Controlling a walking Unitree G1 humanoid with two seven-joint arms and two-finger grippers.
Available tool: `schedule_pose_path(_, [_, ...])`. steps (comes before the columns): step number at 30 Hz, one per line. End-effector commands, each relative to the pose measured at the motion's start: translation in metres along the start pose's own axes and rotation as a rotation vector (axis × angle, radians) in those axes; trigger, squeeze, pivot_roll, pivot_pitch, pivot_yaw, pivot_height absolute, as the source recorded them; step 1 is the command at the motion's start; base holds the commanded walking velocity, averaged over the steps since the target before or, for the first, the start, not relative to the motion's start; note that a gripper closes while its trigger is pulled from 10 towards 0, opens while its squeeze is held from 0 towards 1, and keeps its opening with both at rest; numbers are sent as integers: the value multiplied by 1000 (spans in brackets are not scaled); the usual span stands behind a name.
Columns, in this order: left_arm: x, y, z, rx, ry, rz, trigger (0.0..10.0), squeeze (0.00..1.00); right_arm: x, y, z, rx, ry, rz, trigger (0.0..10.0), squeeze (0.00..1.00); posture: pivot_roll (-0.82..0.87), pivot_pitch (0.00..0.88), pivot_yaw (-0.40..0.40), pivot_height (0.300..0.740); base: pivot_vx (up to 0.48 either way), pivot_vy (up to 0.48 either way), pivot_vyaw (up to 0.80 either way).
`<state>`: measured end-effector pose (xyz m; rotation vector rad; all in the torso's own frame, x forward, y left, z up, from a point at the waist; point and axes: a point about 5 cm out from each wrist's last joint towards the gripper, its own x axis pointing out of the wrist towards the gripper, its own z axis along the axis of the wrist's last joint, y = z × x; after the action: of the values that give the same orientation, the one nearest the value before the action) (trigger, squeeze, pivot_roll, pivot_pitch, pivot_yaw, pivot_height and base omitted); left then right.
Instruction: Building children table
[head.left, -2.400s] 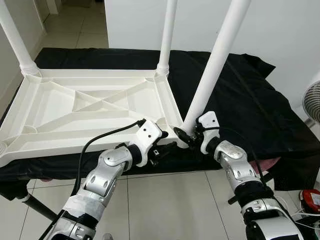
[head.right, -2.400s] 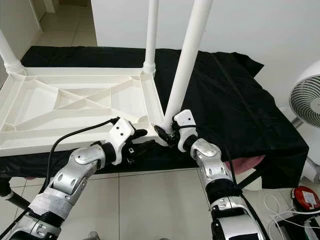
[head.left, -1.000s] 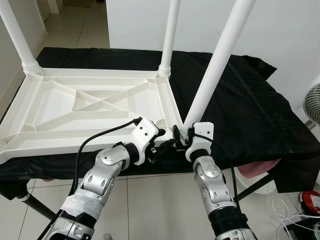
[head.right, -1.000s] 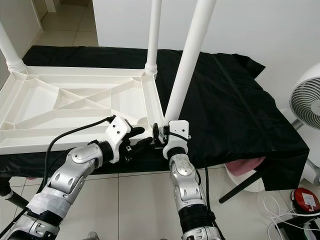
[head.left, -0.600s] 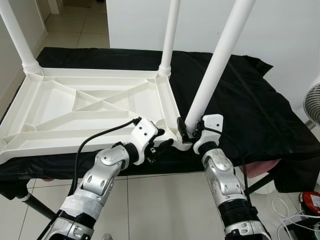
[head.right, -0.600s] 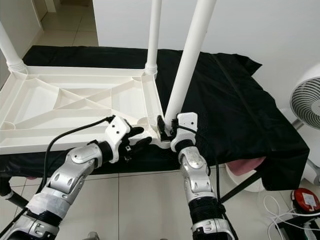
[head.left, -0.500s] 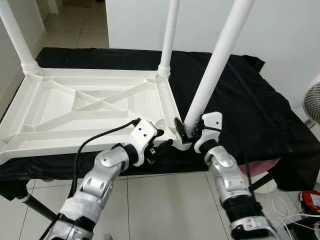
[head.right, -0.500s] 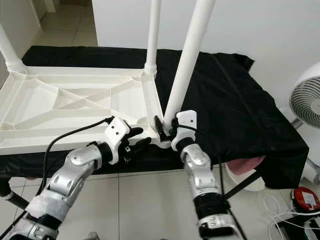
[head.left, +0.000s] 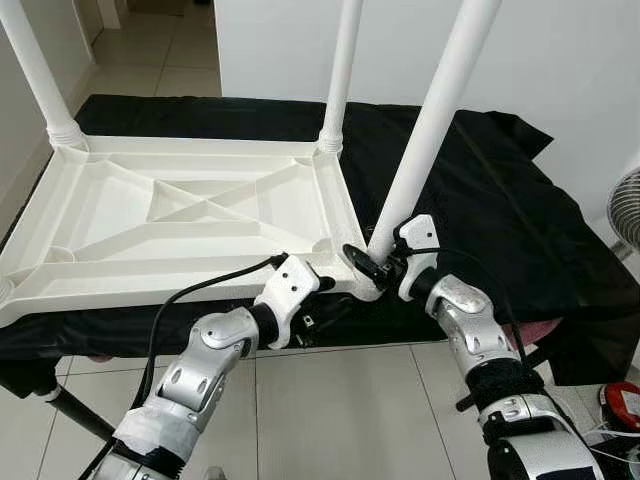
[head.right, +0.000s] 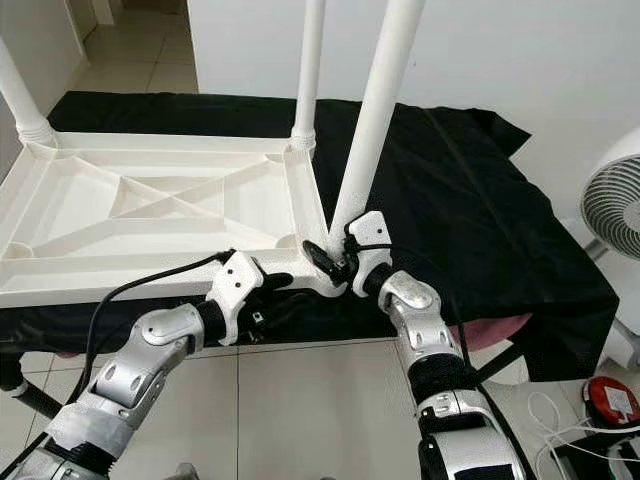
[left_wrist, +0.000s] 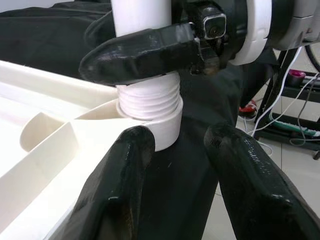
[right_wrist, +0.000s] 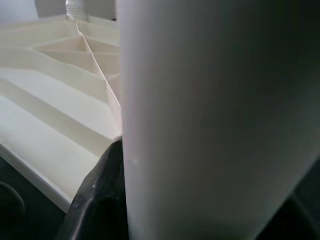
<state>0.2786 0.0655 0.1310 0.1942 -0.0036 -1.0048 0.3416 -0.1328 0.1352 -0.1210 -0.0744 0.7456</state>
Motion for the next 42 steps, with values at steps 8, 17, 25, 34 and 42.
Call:
schedule_pose_path(8, [6, -5, 7, 21, -10, -109, 10000, 0, -5, 1, -12, 12, 31, 35, 0, 0, 8, 0, -60, 740, 0, 0, 0])
schedule_pose_path(17, [9, 1, 9, 23, -10, -87, 10000, 0, -6, 1, -19, 55, 55, -192, 10000, 0, -30, 0, -59, 740, 0, 0, 0])
schedule_pose_path(25, [13, 4, 9, 31, -8, -75, 10000, 0, -8, 19, -19, 148, 4, -491, 10000, 0, -51, 0, -59, 740, 0, 0, 0])
schedule_pose_path(34, [14, 4, 10, 25, -13, -65, 10000, 0, -9, 34, -19, 172, 8, -690, 10000, 0, -52, 0, -63, 740, 0, 0, 0])
schedule_pose_path(42, [12, 6, 8, 25, -10, -65, 10000, 0, -7, 45, -12, 164, 11, -692, 10000, 0, -48, 0, -67, 740, 0, 0, 0])
